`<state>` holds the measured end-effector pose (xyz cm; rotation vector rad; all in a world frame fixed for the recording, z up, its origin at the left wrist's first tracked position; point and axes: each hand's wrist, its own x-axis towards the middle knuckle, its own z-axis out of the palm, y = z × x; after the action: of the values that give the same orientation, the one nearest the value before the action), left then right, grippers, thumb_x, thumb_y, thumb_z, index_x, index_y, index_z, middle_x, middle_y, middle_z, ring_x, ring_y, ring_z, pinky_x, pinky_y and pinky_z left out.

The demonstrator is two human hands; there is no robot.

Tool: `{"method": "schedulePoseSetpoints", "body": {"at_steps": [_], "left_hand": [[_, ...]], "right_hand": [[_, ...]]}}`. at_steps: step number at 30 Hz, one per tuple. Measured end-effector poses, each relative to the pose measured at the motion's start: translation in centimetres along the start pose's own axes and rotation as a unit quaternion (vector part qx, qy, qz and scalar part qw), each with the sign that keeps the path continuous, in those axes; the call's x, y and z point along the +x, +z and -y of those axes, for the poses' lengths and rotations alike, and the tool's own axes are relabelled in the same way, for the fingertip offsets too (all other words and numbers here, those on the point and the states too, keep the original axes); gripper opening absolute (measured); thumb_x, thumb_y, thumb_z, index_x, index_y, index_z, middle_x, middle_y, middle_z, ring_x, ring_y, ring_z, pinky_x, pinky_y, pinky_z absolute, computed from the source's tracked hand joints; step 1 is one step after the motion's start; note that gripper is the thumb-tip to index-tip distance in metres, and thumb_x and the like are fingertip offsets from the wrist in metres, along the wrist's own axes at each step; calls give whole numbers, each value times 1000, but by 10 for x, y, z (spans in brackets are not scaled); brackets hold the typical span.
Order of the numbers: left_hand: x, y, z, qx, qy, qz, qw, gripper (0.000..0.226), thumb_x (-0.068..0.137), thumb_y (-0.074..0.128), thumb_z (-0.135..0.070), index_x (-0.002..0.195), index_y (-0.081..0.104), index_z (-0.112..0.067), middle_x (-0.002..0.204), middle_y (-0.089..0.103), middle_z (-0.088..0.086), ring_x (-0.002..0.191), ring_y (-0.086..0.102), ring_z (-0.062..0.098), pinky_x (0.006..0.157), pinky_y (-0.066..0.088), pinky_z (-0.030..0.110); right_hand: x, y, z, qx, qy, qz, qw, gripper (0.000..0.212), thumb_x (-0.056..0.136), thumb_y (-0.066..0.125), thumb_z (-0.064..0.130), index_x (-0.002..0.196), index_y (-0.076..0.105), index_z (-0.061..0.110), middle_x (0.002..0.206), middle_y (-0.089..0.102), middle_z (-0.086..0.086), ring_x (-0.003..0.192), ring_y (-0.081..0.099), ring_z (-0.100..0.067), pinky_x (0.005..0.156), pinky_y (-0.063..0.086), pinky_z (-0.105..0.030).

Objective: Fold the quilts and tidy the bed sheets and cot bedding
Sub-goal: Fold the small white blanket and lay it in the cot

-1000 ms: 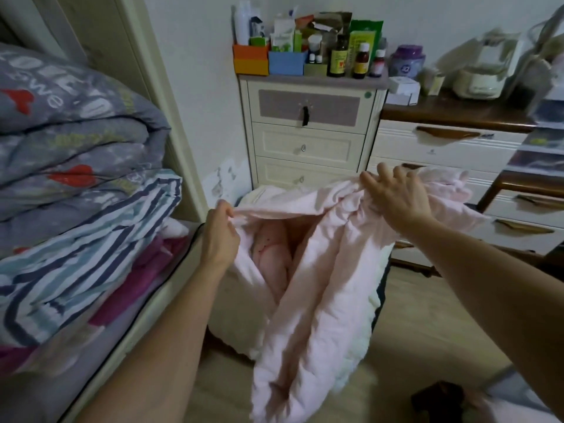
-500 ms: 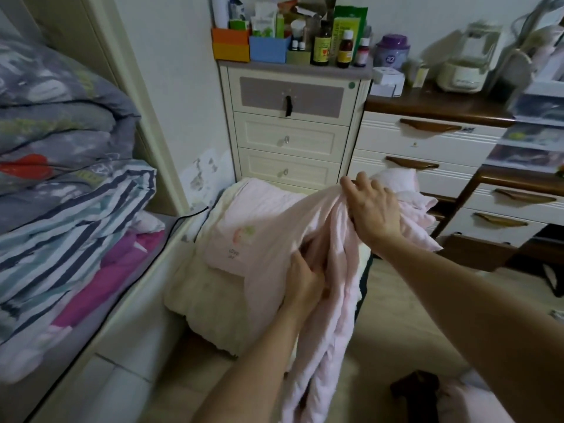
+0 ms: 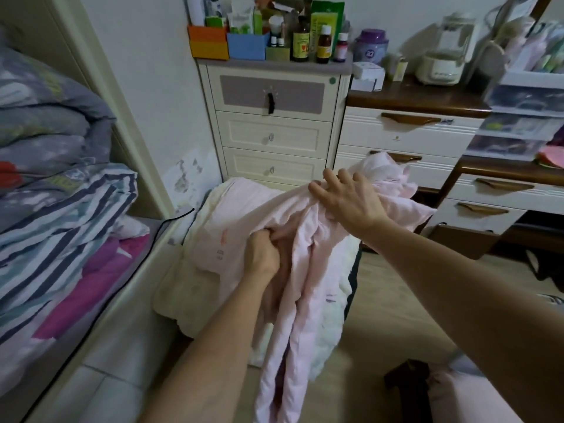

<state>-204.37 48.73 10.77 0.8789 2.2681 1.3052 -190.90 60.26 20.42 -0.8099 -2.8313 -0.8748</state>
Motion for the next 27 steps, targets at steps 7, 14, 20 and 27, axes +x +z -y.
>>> {"method": "schedulePoseSetpoints", "body": {"at_steps": [7,14,20,27], "left_hand": [[-6,-51,4,161,115,132,971,35,97,44,-43,117,61,-21,113,67,7,109,61,28,98,46,39],[-50,-19,19,300,206,140,921,139,63,79,-58,150,-22,-19,161,-13,4,147,15,13,110,32,26],[-16,-18,24,206,-91,91,970,86,71,80,-33,142,40,-5,128,60,14,113,60,30,89,47,33],[-16,-14,13,253,50,58,964,25,96,52,-28,106,61,-6,126,51,16,107,56,36,78,43,37]], "right_hand": [[7,13,24,22,74,45,996,37,90,52,32,123,41,21,114,47,-6,98,51,-24,70,30,-34],[17,3,39,48,82,45,994,32,87,53,27,118,49,20,112,52,-7,100,53,-27,73,33,-35],[7,-9,29,16,40,23,999,29,93,47,15,120,48,22,114,51,-7,100,53,-26,72,32,-35],[-13,-9,-2,3,102,84,991,39,89,55,9,127,43,14,117,46,-9,88,58,-23,59,35,-33]]}}
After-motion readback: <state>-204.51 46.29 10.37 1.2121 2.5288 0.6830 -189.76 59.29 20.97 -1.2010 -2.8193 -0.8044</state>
